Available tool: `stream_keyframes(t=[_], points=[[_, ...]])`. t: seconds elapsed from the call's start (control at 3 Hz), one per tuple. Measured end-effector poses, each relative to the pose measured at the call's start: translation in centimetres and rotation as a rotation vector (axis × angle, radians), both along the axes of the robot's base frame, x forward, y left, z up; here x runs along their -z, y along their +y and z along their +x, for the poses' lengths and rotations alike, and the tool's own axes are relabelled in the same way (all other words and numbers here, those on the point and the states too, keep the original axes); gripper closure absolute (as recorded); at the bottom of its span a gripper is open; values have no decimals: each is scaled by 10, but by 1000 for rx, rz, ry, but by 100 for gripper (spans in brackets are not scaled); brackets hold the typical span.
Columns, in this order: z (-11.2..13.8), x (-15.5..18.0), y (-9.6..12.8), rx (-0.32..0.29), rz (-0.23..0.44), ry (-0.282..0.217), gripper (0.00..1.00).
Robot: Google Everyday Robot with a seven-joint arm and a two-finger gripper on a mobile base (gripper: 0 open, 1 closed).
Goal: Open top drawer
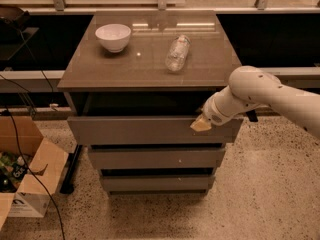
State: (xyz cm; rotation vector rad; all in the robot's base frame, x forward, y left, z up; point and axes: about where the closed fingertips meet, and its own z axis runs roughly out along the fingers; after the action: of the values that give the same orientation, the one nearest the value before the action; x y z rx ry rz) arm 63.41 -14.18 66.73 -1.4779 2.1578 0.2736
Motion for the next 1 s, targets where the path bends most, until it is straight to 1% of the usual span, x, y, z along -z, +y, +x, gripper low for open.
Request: stream_keyframes(t=[0.33, 0.67, 1.0], points=[[-12, 0, 2, -12, 8, 21, 41], [-12, 0, 2, -12, 8, 21, 18], [-13, 1, 2, -18, 2, 28, 0]])
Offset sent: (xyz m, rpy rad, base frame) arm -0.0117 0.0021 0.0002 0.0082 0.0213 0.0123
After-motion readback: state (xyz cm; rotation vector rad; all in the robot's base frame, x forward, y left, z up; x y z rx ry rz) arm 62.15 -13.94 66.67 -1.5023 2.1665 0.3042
